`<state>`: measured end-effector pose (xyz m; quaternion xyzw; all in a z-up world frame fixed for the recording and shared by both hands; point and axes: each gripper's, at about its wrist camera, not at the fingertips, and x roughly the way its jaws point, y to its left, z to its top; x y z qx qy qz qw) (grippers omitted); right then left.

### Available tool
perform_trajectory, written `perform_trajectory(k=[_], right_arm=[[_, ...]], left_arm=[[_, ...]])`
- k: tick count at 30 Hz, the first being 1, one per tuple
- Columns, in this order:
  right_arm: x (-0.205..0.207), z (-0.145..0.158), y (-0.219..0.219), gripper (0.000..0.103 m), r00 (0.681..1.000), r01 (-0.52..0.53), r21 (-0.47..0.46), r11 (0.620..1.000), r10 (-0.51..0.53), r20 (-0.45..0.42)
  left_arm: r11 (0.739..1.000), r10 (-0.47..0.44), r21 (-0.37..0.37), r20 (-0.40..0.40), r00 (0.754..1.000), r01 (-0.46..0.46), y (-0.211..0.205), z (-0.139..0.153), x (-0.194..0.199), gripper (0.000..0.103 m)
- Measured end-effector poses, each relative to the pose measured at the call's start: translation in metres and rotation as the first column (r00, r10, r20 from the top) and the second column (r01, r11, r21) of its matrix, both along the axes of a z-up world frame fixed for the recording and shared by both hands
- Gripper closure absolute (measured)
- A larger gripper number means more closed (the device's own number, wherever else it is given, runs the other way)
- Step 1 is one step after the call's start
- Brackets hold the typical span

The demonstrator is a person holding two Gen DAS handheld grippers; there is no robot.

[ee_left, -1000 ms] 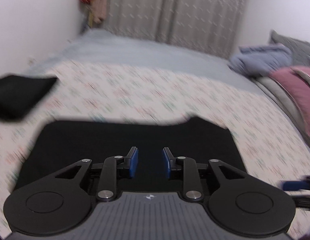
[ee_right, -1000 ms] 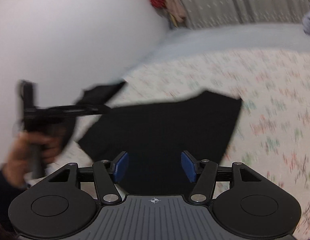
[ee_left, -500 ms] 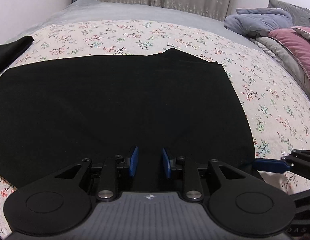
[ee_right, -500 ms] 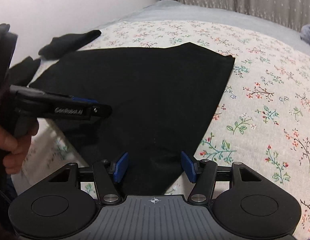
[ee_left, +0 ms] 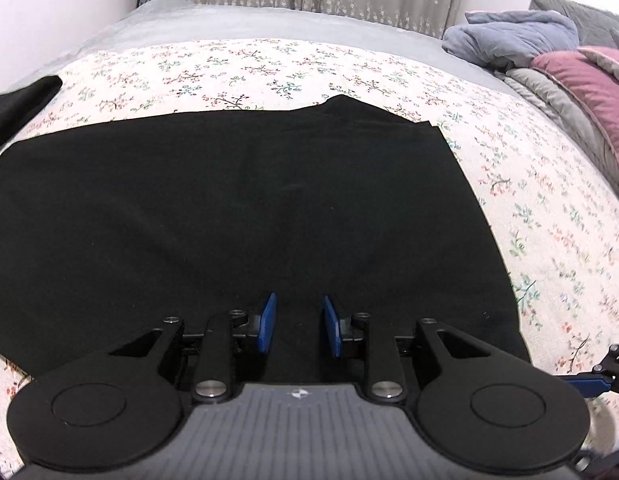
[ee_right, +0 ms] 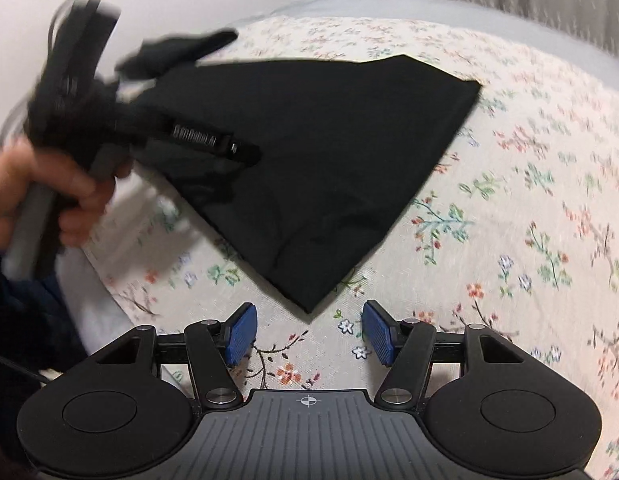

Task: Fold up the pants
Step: 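Open both tools and smooth the folded pants flat on the sheet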

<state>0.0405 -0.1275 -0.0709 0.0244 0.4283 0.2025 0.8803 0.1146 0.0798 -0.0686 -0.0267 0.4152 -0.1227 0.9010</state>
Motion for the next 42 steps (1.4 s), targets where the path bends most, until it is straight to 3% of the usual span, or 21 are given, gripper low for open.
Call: perform_trajectory(k=[2, 4, 6, 8, 11, 14, 17, 20, 23, 27, 30, 39, 42], right_arm=[[0.001, 0.005, -0.02, 0.046, 0.998, 0.065, 0.11, 0.992, -0.063, -0.015], [0.004, 0.01, -0.031, 0.051, 0.992, 0.123, 0.14, 0.983, -0.126, 0.014], [0.006, 0.015, -0.031, 0.08, 0.985, 0.149, 0.125, 0.981, -0.158, 0.07], [0.01, 0.016, -0.023, 0.096, 0.983, 0.138, 0.122, 0.983, -0.151, 0.102], [0.017, 0.015, 0.003, 0.098, 0.985, 0.075, 0.084, 0.994, -0.087, 0.147], [0.024, -0.003, 0.023, 0.1, 0.996, 0.053, -0.007, 0.999, -0.052, 0.07], [0.023, -0.003, 0.016, 0.102, 0.996, 0.08, 0.006, 0.997, -0.08, 0.031], [0.019, -0.002, 0.001, 0.102, 0.995, 0.1, 0.044, 0.994, -0.1, 0.0], [0.017, -0.002, -0.019, 0.083, 0.985, 0.173, 0.152, 0.973, -0.172, -0.022], [0.026, -0.013, -0.058, 0.056, 0.949, 0.316, 0.401, 0.86, -0.288, -0.132], [0.031, -0.024, -0.068, 0.055, 0.929, 0.369, 0.501, 0.783, -0.307, -0.205], [0.031, -0.037, -0.065, 0.058, 0.907, 0.421, 0.57, 0.706, -0.347, -0.24], [0.03, -0.04, -0.062, 0.06, 0.907, 0.419, 0.579, 0.7, -0.347, -0.236]], left_arm=[[0.997, -0.025, -0.066, 0.002, 1.0, 0.025, 0.001, 0.007, -0.004, 0.091], [0.994, -0.072, -0.076, 0.044, 0.996, 0.075, -0.007, 0.012, -0.009, 0.09], [0.994, -0.098, -0.037, 0.068, 0.993, 0.101, -0.019, 0.013, -0.012, 0.09], [0.993, -0.107, -0.042, 0.052, 0.993, 0.11, -0.026, 0.009, -0.01, 0.09], [0.993, -0.116, -0.025, 0.013, 0.993, 0.116, -0.036, 0.001, -0.006, 0.09], [0.99, -0.129, 0.059, 0.029, 0.991, 0.127, -0.045, -0.005, -0.008, 0.09], [0.986, -0.144, 0.088, 0.042, 0.989, 0.14, -0.046, -0.007, -0.009, 0.089], [0.987, -0.141, 0.085, 0.036, 0.989, 0.137, -0.044, -0.006, -0.007, 0.089], [0.992, -0.115, 0.043, 0.018, 0.993, 0.114, -0.037, -0.003, -0.004, 0.089], [0.997, -0.072, 0.028, -0.002, 0.997, 0.073, -0.029, -0.001, 0.002, 0.089], [0.998, -0.041, 0.042, -0.009, 0.999, 0.041, -0.022, -0.001, 0.006, 0.089], [0.999, -0.025, 0.028, -0.023, 0.999, 0.026, -0.016, -0.001, 0.007, 0.088], [1.0, -0.02, 0.016, -0.029, 0.999, 0.02, -0.014, -0.001, 0.009, 0.088]])
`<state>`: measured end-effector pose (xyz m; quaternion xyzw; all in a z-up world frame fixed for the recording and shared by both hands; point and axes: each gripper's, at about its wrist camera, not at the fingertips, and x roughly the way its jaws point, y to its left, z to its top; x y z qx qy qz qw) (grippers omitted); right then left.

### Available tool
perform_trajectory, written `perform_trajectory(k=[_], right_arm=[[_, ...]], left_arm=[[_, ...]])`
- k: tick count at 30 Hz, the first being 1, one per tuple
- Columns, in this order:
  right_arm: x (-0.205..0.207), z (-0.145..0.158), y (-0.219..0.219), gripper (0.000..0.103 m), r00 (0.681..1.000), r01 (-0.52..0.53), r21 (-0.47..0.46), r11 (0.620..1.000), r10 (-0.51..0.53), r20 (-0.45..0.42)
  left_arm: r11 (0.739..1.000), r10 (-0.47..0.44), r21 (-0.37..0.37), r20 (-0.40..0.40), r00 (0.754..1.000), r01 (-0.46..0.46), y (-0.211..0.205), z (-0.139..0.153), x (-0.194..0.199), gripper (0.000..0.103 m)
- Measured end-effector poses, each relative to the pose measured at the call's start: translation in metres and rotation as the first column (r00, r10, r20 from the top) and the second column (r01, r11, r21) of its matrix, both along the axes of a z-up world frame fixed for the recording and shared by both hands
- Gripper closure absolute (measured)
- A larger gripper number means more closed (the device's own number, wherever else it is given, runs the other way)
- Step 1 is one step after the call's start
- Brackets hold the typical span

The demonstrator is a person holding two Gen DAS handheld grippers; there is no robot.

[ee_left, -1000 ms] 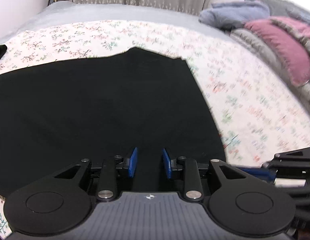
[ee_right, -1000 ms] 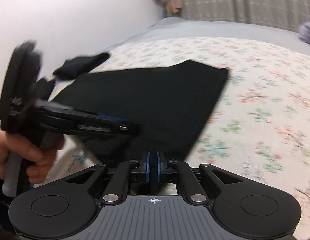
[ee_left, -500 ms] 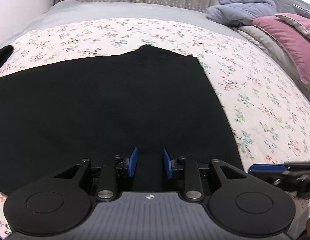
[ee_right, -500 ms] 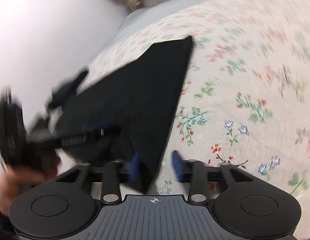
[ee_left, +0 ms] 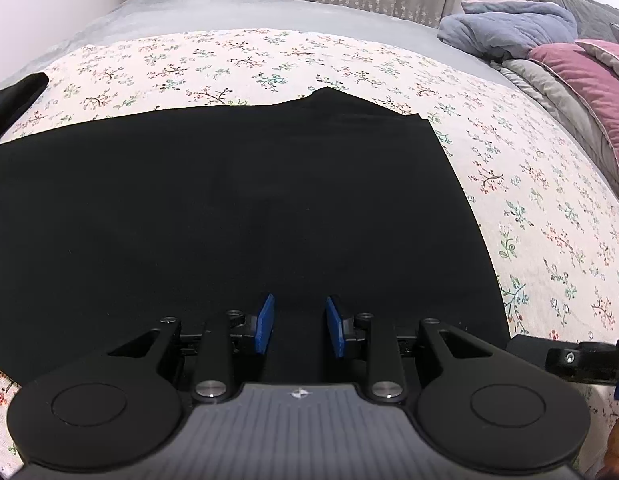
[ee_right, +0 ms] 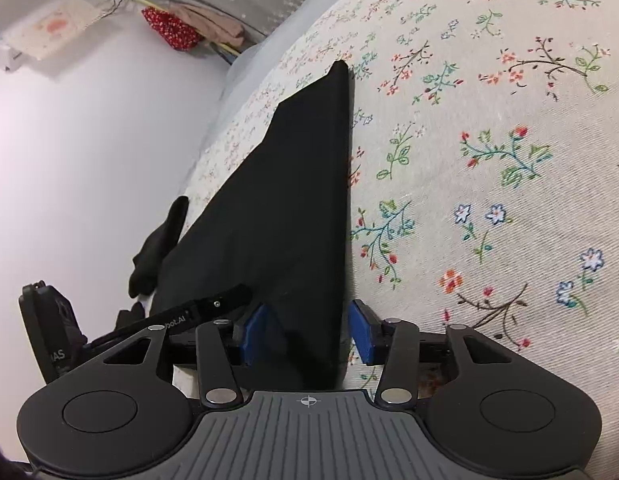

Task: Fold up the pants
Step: 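Open both tools and smooth the folded pants flat on the sheet, then grasp the black pants edge with the right tool and lift it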

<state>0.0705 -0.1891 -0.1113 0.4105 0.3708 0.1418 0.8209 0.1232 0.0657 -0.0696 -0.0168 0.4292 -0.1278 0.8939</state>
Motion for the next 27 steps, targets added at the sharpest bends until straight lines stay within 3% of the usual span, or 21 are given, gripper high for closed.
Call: perform_trajectory(k=[4, 10, 12, 19, 23, 27], right_arm=[[-0.002, -0.001, 0.003, 0.065, 1.0, 0.023, 0.036, 0.999, -0.023, 0.014], [-0.001, -0.008, 0.005, 0.064, 0.998, 0.043, 0.164, 0.986, -0.049, 0.03], [-0.001, -0.012, 0.008, 0.069, 0.998, 0.048, 0.158, 0.986, -0.052, 0.02], [-0.001, -0.011, 0.015, 0.07, 0.997, 0.071, 0.147, 0.987, -0.074, 0.02], [-0.005, -0.013, 0.013, 0.08, 0.994, 0.101, 0.17, 0.98, -0.105, 0.014], [-0.004, -0.017, 0.013, 0.08, 0.993, 0.114, 0.189, 0.975, -0.119, 0.014]], left_arm=[[1.0, 0.003, -0.005, -0.001, 1.0, -0.003, 0.001, 0.0, -0.002, 0.088], [1.0, 0.012, -0.022, -0.009, 1.0, -0.012, 0.003, 0.001, 0.0, 0.088], [1.0, 0.011, -0.025, -0.012, 1.0, -0.011, 0.004, 0.002, 0.001, 0.088], [0.999, 0.011, -0.035, -0.018, 1.0, -0.011, 0.005, 0.002, 0.003, 0.088], [0.999, 0.011, -0.034, -0.019, 1.0, -0.011, 0.005, 0.002, 0.003, 0.088], [0.999, 0.01, -0.032, -0.018, 1.0, -0.01, 0.005, 0.002, 0.003, 0.088]])
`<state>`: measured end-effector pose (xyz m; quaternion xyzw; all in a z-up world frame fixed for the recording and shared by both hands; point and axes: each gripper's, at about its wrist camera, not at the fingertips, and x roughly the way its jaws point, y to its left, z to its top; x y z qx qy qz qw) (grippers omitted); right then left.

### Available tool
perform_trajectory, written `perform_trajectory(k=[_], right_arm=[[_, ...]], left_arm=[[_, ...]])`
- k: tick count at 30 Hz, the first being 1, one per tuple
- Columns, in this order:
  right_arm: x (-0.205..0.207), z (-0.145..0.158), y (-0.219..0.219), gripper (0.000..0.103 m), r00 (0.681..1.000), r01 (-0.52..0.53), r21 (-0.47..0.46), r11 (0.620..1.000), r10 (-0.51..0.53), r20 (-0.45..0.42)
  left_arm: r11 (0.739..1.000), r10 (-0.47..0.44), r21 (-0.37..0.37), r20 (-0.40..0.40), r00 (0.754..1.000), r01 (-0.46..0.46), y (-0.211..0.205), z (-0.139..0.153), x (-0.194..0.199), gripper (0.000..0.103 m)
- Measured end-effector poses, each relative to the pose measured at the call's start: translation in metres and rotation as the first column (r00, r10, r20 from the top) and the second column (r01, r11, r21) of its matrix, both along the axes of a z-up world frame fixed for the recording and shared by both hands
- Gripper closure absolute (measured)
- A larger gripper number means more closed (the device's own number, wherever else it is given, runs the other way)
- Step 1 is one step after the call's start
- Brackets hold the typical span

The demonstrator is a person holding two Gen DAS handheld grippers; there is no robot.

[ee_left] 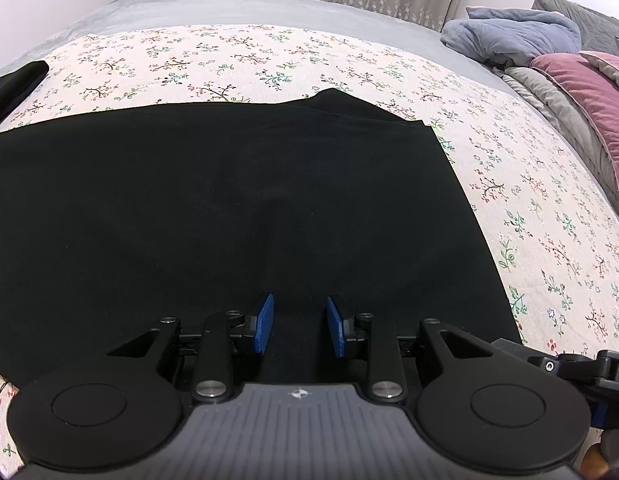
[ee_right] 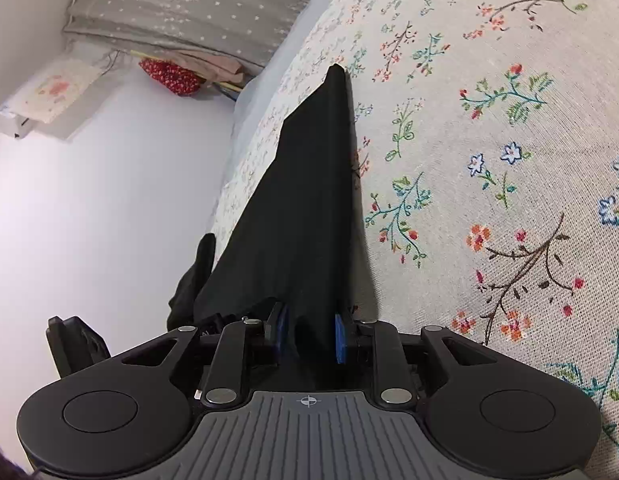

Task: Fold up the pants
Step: 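Grasp the black pants edge with the right tool and lift it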

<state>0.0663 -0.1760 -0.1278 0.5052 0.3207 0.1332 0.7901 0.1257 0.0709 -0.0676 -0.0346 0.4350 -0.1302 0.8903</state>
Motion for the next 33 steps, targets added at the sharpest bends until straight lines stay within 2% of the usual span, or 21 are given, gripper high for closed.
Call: perform_trajectory(k=[2, 3, 5, 7, 9, 12, 14, 15, 16, 19, 24, 26, 29, 31, 33], right_arm=[[0.0, -0.001, 0.001, 0.081, 1.0, 0.007, -0.001, 1.0, -0.007, 0.002], [0.0, 0.001, 0.003, 0.088, 1.0, 0.003, -0.03, 1.0, -0.003, 0.003], [0.0, 0.009, 0.01, 0.096, 1.0, -0.002, -0.141, 0.99, 0.003, 0.005], [0.0, 0.02, 0.02, 0.098, 0.999, -0.005, -0.246, 0.969, 0.013, 0.031], [-0.001, 0.038, 0.035, 0.098, 0.995, -0.008, -0.389, 0.921, 0.044, 0.085], [-0.003, 0.064, 0.065, 0.098, 0.977, 0.016, -0.586, 0.81, 0.111, 0.181], [-0.002, 0.072, 0.077, 0.098, 0.97, 0.031, -0.629, 0.777, 0.13, 0.208], [-0.001, 0.072, 0.081, 0.098, 0.968, 0.032, -0.636, 0.771, 0.134, 0.212], [0.002, 0.072, 0.084, 0.098, 0.968, 0.032, -0.636, 0.771, 0.135, 0.213], [0.006, 0.07, 0.088, 0.098, 0.968, 0.028, -0.641, 0.767, 0.14, 0.21], [0.007, 0.067, 0.093, 0.098, 0.965, 0.028, -0.656, 0.754, 0.15, 0.213], [0.004, 0.065, 0.093, 0.098, 0.965, 0.025, -0.665, 0.746, 0.155, 0.21], [0.003, 0.063, 0.094, 0.098, 0.964, 0.023, -0.686, 0.727, 0.166, 0.208], [0.002, 0.063, 0.095, 0.098, 0.962, 0.02, -0.702, 0.711, 0.177, 0.207], [0.001, 0.063, 0.098, 0.098, 0.96, 0.019, -0.722, 0.691, 0.19, 0.208]], left_arm=[[1.0, 0.001, 0.0, -0.001, 1.0, -0.001, 0.0, 0.0, 0.0, 0.088], [1.0, 0.002, -0.002, -0.002, 1.0, -0.002, 0.001, 0.001, 0.0, 0.088], [1.0, 0.001, -0.02, -0.003, 1.0, -0.001, 0.003, 0.003, 0.002, 0.088], [0.998, -0.007, -0.067, 0.007, 1.0, 0.008, 0.005, 0.009, 0.004, 0.086], [0.993, -0.038, -0.111, 0.031, 0.999, 0.042, 0.004, 0.018, 0.004, 0.081], [0.981, -0.096, -0.164, 0.072, 0.993, 0.107, -0.002, 0.036, 0.005, 0.072], [0.967, -0.154, -0.188, 0.101, 0.983, 0.171, -0.01, 0.048, 0.009, 0.066], [0.961, -0.188, -0.184, 0.113, 0.976, 0.206, -0.016, 0.054, 0.011, 0.059], [0.956, -0.225, -0.164, 0.121, 0.967, 0.243, -0.023, 0.058, 0.013, 0.053], [0.937, -0.336, -0.048, 0.136, 0.932, 0.345, -0.054, 0.066, 0.022, 0.052], [0.909, -0.414, 0.082, 0.072, 0.907, 0.408, -0.1, 0.054, 0.045, 0.053], [0.885, -0.457, 0.127, 0.047, 0.888, 0.448, -0.117, 0.05, 0.05, 0.053], [0.845, -0.497, 0.245, 0.031, 0.867, 0.475, -0.137, 0.041, 0.053, 0.053], [0.83, -0.493, 0.311, 0.019, 0.87, 0.464, -0.146, 0.033, 0.055, 0.058], [0.83, -0.481, 0.322, 0.004, 0.876, 0.455, -0.15, 0.026, 0.06, 0.062]])
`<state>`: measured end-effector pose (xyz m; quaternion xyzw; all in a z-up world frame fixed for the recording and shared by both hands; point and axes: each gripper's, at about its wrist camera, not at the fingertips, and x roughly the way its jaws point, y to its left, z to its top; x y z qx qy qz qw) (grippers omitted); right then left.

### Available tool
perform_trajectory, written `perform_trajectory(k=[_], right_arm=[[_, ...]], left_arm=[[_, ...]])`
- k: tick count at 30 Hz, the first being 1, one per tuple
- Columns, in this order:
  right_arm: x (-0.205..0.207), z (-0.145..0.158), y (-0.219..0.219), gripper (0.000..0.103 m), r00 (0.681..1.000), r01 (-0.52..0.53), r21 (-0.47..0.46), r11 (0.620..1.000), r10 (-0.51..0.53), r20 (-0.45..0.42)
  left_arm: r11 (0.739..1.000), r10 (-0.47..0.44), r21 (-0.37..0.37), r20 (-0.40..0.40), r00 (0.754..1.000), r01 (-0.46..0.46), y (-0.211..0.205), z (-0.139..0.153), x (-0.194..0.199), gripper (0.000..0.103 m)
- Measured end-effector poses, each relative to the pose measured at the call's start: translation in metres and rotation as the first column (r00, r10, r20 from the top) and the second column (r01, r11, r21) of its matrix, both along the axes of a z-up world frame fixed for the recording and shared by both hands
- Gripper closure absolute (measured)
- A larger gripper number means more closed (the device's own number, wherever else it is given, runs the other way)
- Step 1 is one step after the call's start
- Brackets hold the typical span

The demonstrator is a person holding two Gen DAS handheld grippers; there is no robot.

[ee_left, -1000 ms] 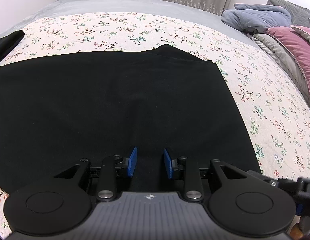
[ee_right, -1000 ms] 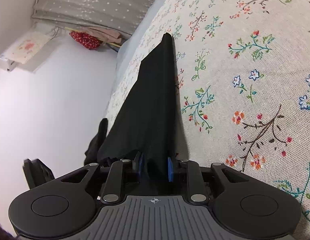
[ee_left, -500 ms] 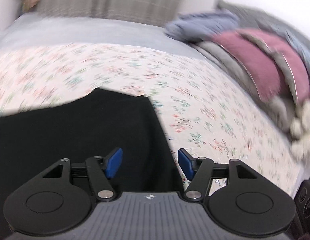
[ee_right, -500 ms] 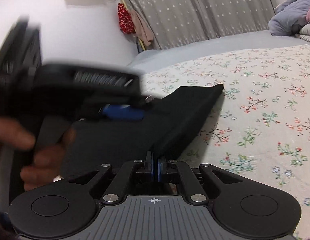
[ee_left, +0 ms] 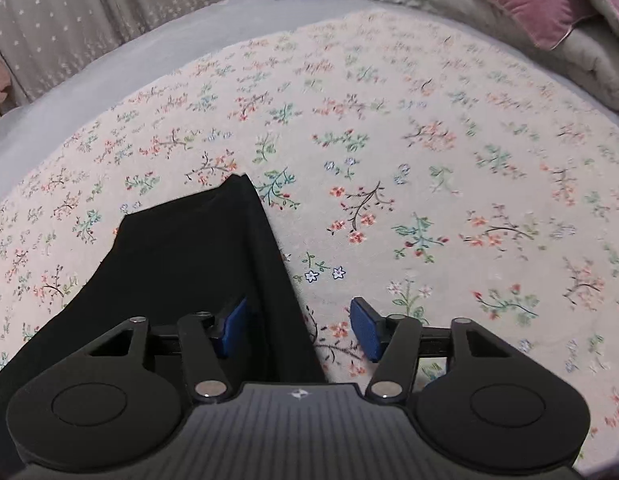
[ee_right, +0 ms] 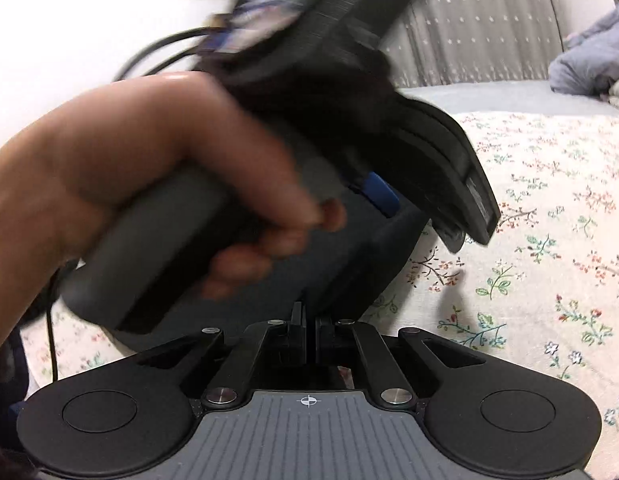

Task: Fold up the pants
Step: 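Grasp the black pants edge with the right tool and lift it, then fold the lifted pants edge over the pants body with the right tool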

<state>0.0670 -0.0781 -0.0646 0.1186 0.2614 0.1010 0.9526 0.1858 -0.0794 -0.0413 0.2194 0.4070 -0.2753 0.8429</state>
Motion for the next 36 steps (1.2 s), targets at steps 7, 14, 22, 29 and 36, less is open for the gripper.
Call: perform_trajectory(k=[7, 14, 22, 29, 36], right_arm=[[0.002, 0.003, -0.003, 0.098, 1.0, 0.0, 0.027, 1.0, 0.0, -0.02], [0.003, 0.013, -0.018, 0.099, 1.0, 0.009, 0.093, 0.996, -0.008, -0.019], [-0.015, 0.026, -0.068, 0.099, 0.999, 0.039, 0.196, 0.98, -0.037, -0.017], [-0.038, 0.027, -0.116, 0.1, 0.992, 0.121, 0.248, 0.961, -0.123, -0.004], [-0.071, 0.019, -0.158, 0.1, 0.981, 0.19, 0.234, 0.953, -0.192, -0.013]], left_arm=[[0.994, 0.106, -0.025, 0.027, 0.994, -0.105, 0.008, 0.002, 0.017, 0.103], [0.946, 0.199, -0.259, -0.018, 0.98, -0.196, 0.037, 0.029, 0.033, 0.103], [0.891, 0.251, -0.377, -0.062, 0.966, -0.255, 0.019, 0.051, 0.023, 0.103], [0.906, 0.228, -0.355, -0.044, 0.973, -0.229, -0.059, 0.067, 0.004, 0.103], [0.926, 0.181, -0.315, -0.108, 0.977, -0.207, -0.123, 0.052, -0.008, 0.103]])
